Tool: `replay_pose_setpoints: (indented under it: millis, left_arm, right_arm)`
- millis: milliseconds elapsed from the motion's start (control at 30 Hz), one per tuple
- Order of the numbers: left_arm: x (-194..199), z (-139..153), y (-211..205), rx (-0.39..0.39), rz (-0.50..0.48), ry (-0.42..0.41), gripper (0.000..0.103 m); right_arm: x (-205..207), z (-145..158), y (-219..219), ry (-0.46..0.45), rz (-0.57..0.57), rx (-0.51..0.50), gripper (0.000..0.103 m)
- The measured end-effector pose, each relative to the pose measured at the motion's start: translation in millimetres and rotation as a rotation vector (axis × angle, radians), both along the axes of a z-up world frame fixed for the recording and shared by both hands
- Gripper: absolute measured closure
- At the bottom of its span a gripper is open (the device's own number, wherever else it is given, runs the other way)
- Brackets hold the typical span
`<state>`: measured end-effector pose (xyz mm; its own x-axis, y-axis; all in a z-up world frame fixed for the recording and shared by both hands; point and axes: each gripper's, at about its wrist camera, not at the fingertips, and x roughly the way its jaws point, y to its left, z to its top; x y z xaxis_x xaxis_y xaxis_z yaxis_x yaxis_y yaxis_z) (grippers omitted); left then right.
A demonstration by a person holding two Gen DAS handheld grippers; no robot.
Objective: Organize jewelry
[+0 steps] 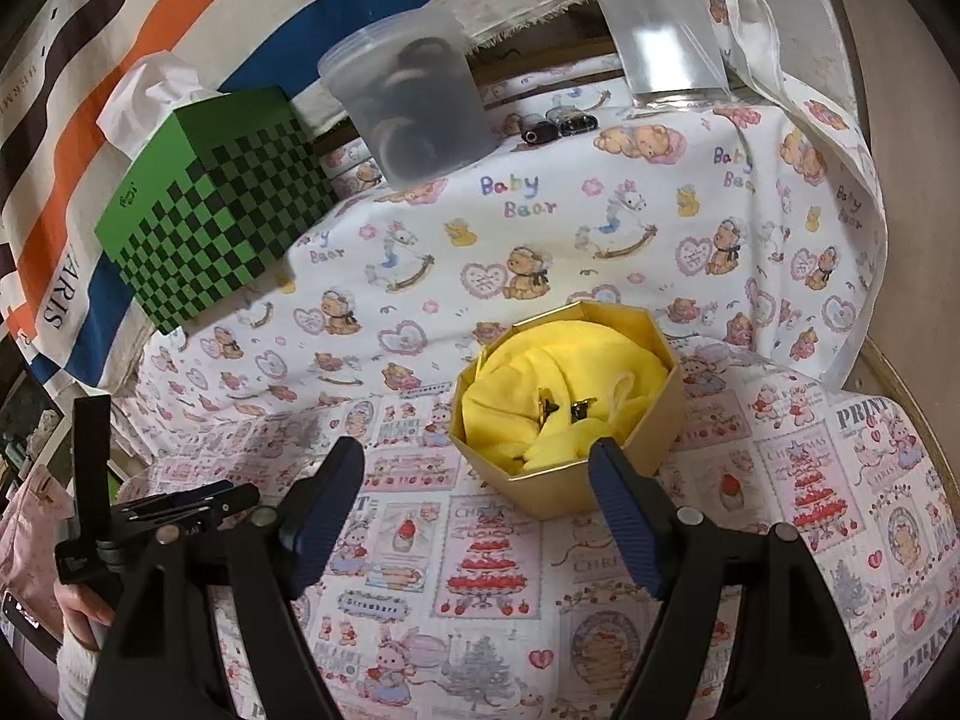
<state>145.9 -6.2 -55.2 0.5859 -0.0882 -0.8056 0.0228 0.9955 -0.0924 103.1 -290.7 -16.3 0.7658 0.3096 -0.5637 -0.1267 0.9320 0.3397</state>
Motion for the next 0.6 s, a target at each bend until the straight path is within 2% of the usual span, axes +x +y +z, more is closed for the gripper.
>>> replay_pose_setpoints:
  millis: [100, 167, 233, 267, 600]
  left_arm:
    - [3.1, -2.9, -2.5, -0.012, 0.0, 0.001, 0.085]
    - [3.0, -3.3, -1.5, -0.027, 0.0, 0.007, 0.089]
    - [3.0, -3.2, 0.7, -0.04, 0.001, 0.011, 0.089]
    - [2.5, -3.0, 1.1, -0.044, 0.003, 0.01, 0.093]
    - [-9.5, 14.8, 14.8, -0.063, 0.026, -0.035, 0.093]
  right_arm:
    - [0.6, -0.2, -0.3, 0.003, -0.002, 0.001, 0.027]
    - [1.0, -0.5, -0.5, 0.006, -0.003, 0.001, 0.027]
    - [1.3, -0.6, -0.6, 0.007, -0.005, -0.002, 0.027]
    - [1.5, -0.7, -0.7, 0.008, -0.005, -0.002, 0.027]
    - [2.2, -1.4, -1.3, 0.011, -0.011, -0.008, 0.027]
